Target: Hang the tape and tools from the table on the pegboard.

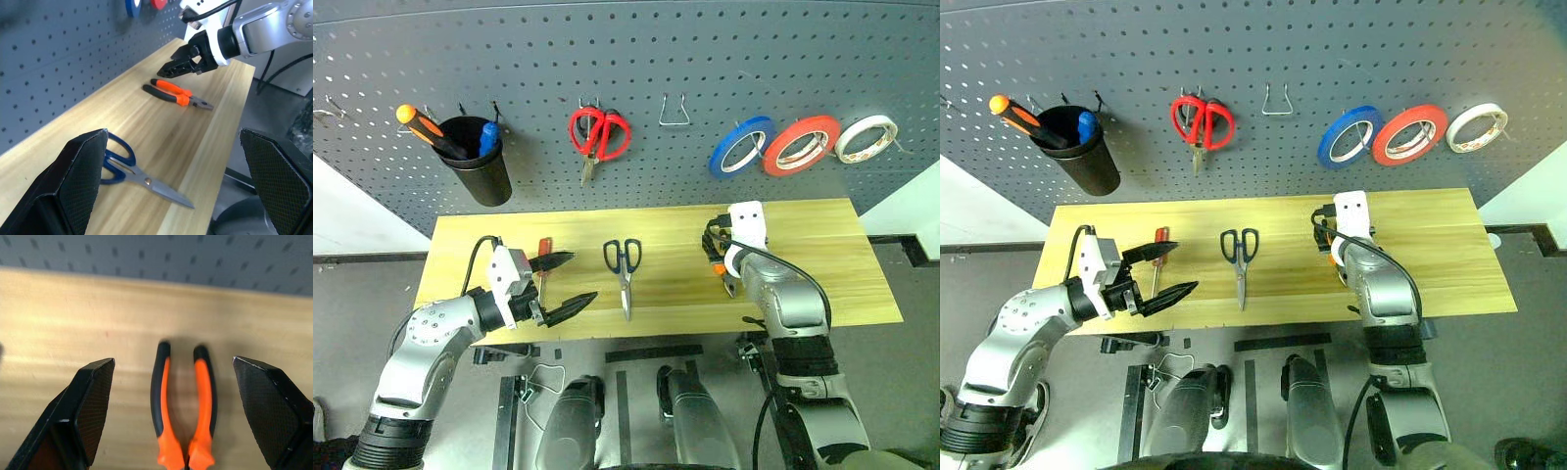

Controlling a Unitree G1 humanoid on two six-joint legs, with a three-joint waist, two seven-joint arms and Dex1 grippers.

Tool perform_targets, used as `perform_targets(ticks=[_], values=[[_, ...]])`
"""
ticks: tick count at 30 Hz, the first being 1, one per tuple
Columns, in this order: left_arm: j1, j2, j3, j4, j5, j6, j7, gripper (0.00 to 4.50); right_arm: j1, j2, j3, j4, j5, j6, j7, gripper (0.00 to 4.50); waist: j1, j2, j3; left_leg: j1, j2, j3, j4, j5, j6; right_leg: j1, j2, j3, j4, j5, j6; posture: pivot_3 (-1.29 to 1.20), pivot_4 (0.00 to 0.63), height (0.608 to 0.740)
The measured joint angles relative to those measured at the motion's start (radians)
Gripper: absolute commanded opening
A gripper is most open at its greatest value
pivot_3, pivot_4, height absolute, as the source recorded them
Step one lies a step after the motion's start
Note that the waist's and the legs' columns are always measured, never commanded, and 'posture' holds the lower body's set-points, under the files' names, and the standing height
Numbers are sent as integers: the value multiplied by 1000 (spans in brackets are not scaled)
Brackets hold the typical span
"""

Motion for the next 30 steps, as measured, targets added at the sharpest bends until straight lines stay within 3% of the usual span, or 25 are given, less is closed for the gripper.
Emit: perform_targets(ticks=[14, 17, 30], values=[[15, 1, 1, -13, 0, 5, 0, 4500, 20, -29, 1, 36, -6, 71, 20, 4058, -15, -1, 16, -1, 1, 0, -5, 0, 0, -3, -1, 0, -2, 0, 0, 119, 361, 740], [15, 1, 1, -13, 0, 5, -1, 4500, 20, -27, -2, 37, -7, 76, 22, 4484, -15, -1, 19, -2, 1, 0, -6, 0, 0, -4, -1, 0, -2, 0, 0, 120, 361, 740], [15, 1, 1, -14, 0, 6, 1, 4500, 9, -29, -4, 74, -11, 63, 27, 4484, -15, -1, 21, -3, 1, 0, -6, 0, 0, -6, -1, 1, -3, 0, 0, 120, 366, 740]])
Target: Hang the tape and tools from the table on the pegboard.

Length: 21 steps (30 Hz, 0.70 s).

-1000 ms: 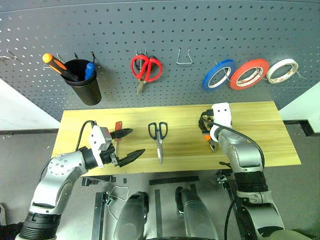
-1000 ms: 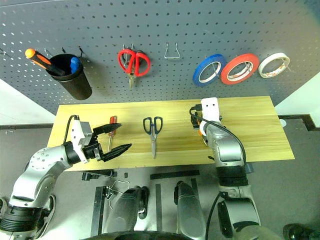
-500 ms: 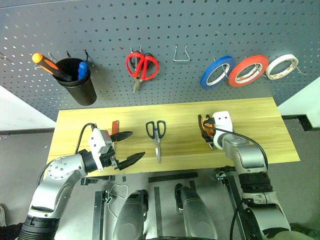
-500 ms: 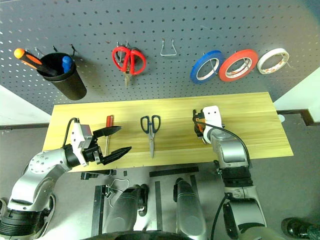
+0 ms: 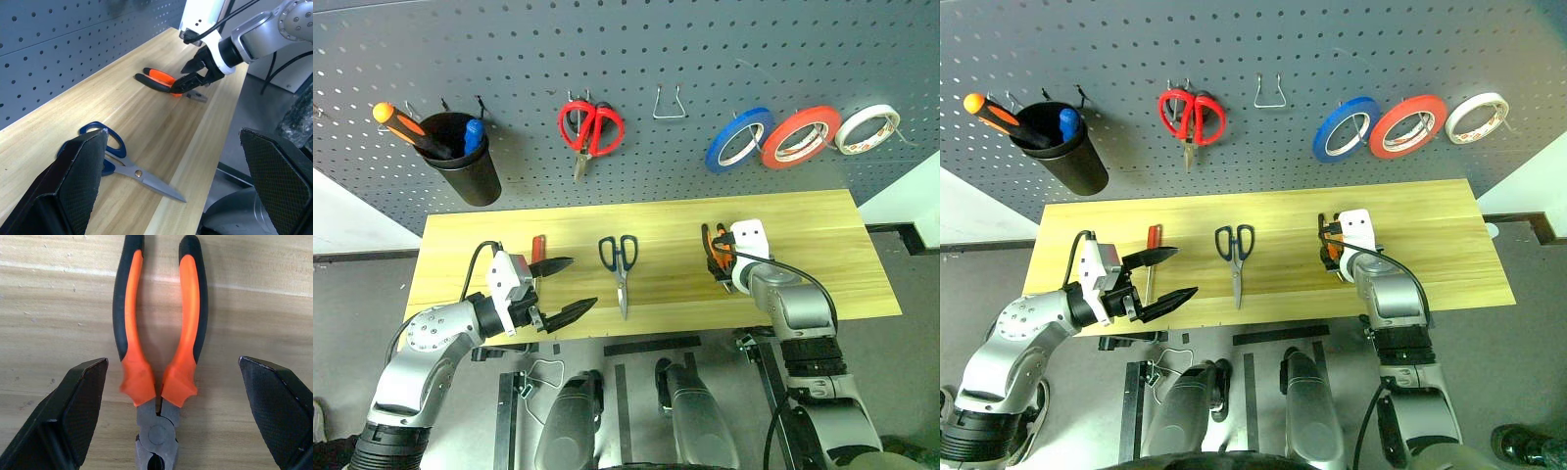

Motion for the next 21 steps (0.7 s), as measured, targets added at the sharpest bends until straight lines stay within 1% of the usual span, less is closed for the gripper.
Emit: perform_targets(ticks=[5, 11, 17, 20, 21], values=[[9, 0, 0, -17, 0, 10, 7, 4500, -22, 0, 8, 22, -2, -15, 6, 4484, 0, 0, 6, 0, 0, 0, 0, 0, 0, -1, 0, 0, 0, 0, 0, 130, 377, 740], [33, 9, 7, -40, 0, 18, 11, 4500, -73, 1, 30, 122, -22, -76, 19, 4484, 0, -1, 22, -1, 0, 0, -1, 0, 0, -2, 0, 0, 0, 0, 0, 143, 391, 740], [74, 24, 37, -75, -14, 21, 15, 4500, -103, 1, 30, 161, -26, -115, 27, 4484, 1, -1, 23, -10, 1, 1, -1, 0, -1, -11, 0, 0, 0, 0, 0, 143, 396, 740], [76, 23, 38, -79, -19, 29, 18, 4500, -103, 2, 31, 161, -28, -116, 31, 3974, 1, -1, 23, -11, 0, 1, -1, 0, -1, -12, -1, 0, 0, 0, 0, 140, 394, 740], [76, 23, 38, -79, -19, 31, 19, 4500, -103, 1, 31, 161, -29, -116, 32, 3654, 1, -1, 23, -11, 0, 1, -1, 0, -1, -12, -1, 0, 0, 0, 0, 139, 392, 740]])
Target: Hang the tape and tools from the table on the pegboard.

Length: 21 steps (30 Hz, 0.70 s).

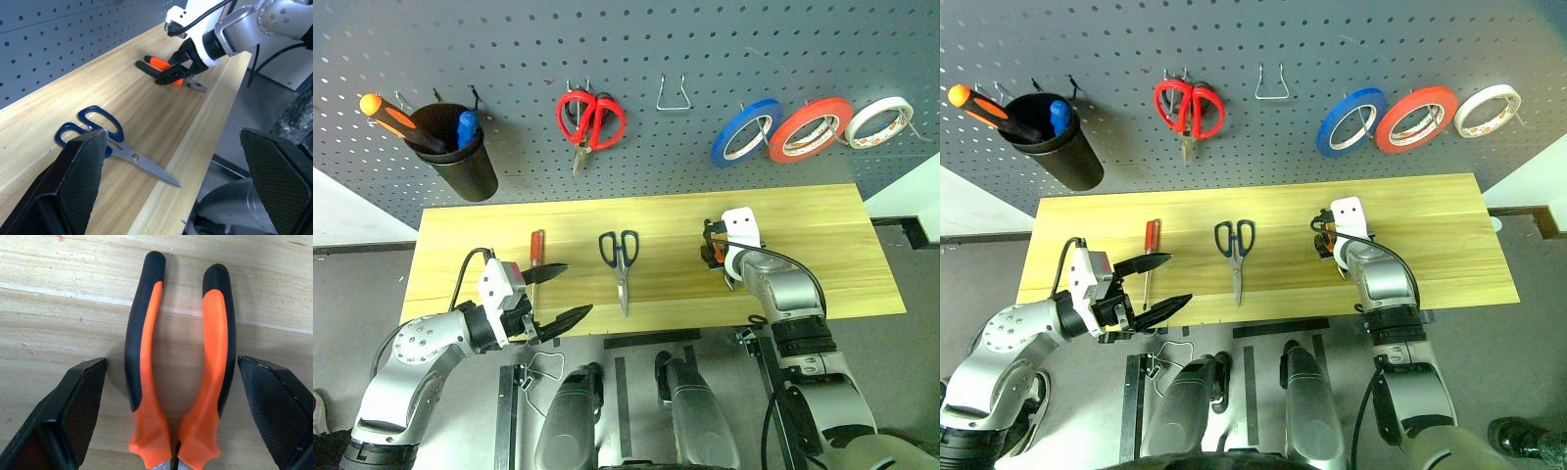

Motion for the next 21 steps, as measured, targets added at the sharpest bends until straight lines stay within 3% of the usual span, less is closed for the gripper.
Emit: perform_targets(ticks=[3, 14, 21], values=[[0, 0, 0, 0, 0, 2, 2, 4500, 0, 0, 0, 0, 0, 0, 3, 2901, 0, 0, 0, 0, 0, 0, 0, 0, 0, 0, 0, 0, 0, 0, 0, 138, 389, 740], [-18, -2, -2, 1, 0, 4, 1, 4500, 13, -2, -1, -18, 0, -2, 12, 2901, 1, 0, 0, -2, 0, 0, 0, 0, 0, -2, 0, 0, 0, 0, 0, 134, 376, 740], [-64, -11, -5, 22, 0, 0, -6, 4500, 122, -15, -23, -211, 62, -116, 111, 2901, 1, 0, 1, -6, -1, 0, 0, 0, -1, -5, 0, 0, 0, 0, 0, 125, 359, 740]])
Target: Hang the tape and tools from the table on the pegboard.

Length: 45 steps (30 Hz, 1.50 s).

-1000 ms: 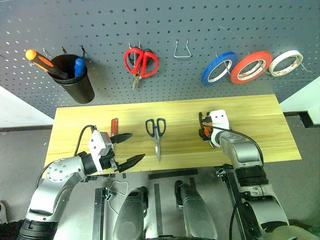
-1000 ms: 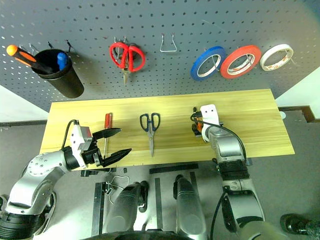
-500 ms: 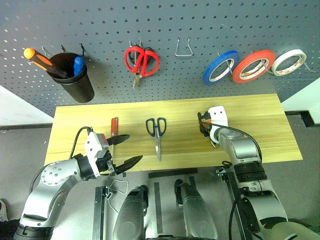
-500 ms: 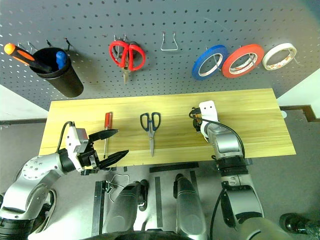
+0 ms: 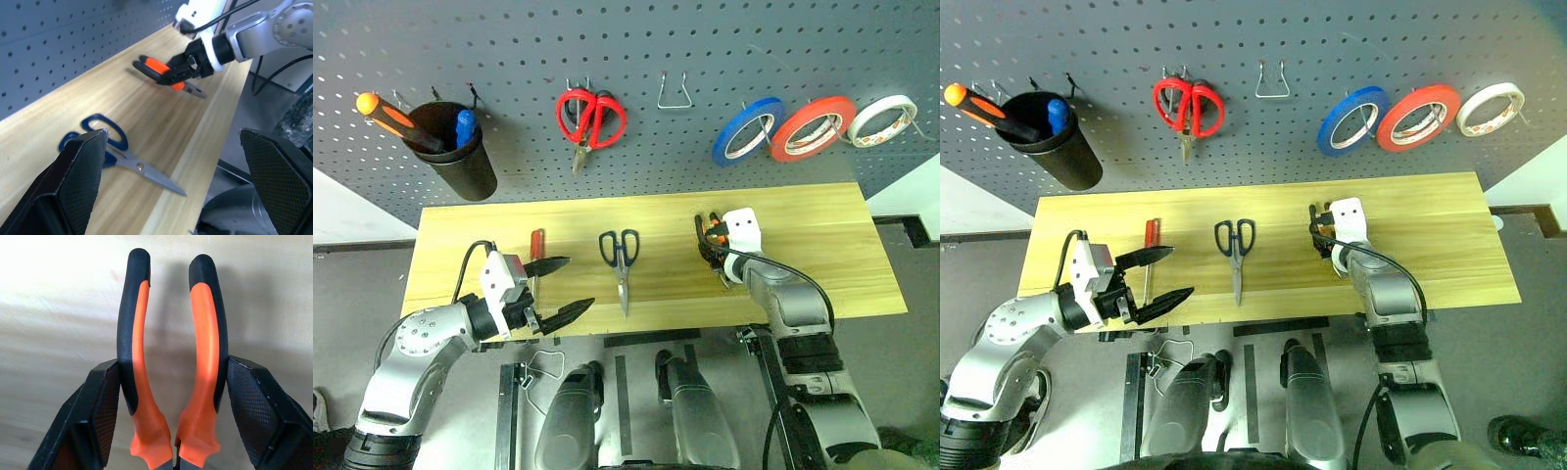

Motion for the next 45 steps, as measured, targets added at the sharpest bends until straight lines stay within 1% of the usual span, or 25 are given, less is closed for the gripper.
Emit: perform_targets(ticks=[2, 6, 13, 18, 23, 27, 29, 32, 35, 40, 45], values=[[-3, -3, -1, 16, 0, -2, -2, 4500, 20, -17, -9, -43, 17, -14, 29, 2901, 0, 0, 0, 0, 0, 0, 0, 0, 0, 0, 0, 0, 0, 0, 0, 123, 355, 740], [-20, -11, -2, 33, 0, -4, -9, 4500, 85, -38, -29, -197, 83, -49, 119, 2901, -2, 0, 0, 0, 0, 0, 0, 0, -1, 0, 1, 0, 0, 0, 0, 120, 346, 740], [-45, -32, 5, 74, -6, -23, -15, 4500, 112, -37, -103, -450, 275, -74, 228, 2901, 1, 0, 0, 0, 0, -1, 1, 1, -2, 0, 1, -1, 1, 0, 0, 102, 325, 740], [-91, -68, 32, 108, -44, -24, -7, 4500, 64, -43, -124, -554, 400, -71, 258, 2901, 0, -1, 0, 0, 0, -1, 2, 1, -2, 0, 1, -1, 2, 0, 0, 87, 310, 740], [-110, -121, 45, 124, -43, -85, 24, 4500, -44, -66, -135, -612, 504, -36, 244, 2901, -1, -1, -1, 0, 0, -1, 2, 4, -7, 0, 1, -2, 3, 0, 0, 85, 302, 740], [-109, -132, 46, 135, -29, -131, 34, 4500, -150, -66, -129, -604, 494, -38, 186, 2901, -1, -2, -1, 0, 0, -1, 2, 4, -8, 0, 1, -2, 3, 0, 0, 86, 296, 740], [-106, -135, 48, 139, -22, -148, 38, 4500, -221, -53, -117, -569, 473, -50, 154, 2901, -3, -2, -1, 0, -1, 0, 3, 5, -8, 0, 1, -2, 4, 0, 0, 82, 294, 740], [-102, -144, 46, 140, -19, -166, 42, 4500, -367, 0, -88, -479, 403, -114, 87, 2901, -7, -2, -1, 0, 0, 0, 3, 6, -11, -1, 1, -2, 4, 0, 0, 75, 295, 740], [-99, -149, 42, 141, -17, -174, 43, 4500, -455, 38, -56, -374, 326, -205, 56, 2901, -6, -3, -2, 0, 0, 0, 3, 7, -11, -1, 1, -3, 4, 0, 0, 76, 295, 740], [-96, -155, 32, 144, -9, -181, 44, 4500, -494, 74, 17, -175, 222, -307, 62, 2901, -5, -4, -3, 0, -1, 1, 3, 7, -11, -1, 1, -3, 4, 1, 0, 79, 291, 740], [-87, -159, 31, 146, -1, -191, 44, 4500, -529, 106, 23, -115, 200, -372, 68, 2901, -6, -4, -3, -1, 0, 1, 3, 7, -11, -1, 1, -4, 5, 1, 0, 95, 287, 740]])
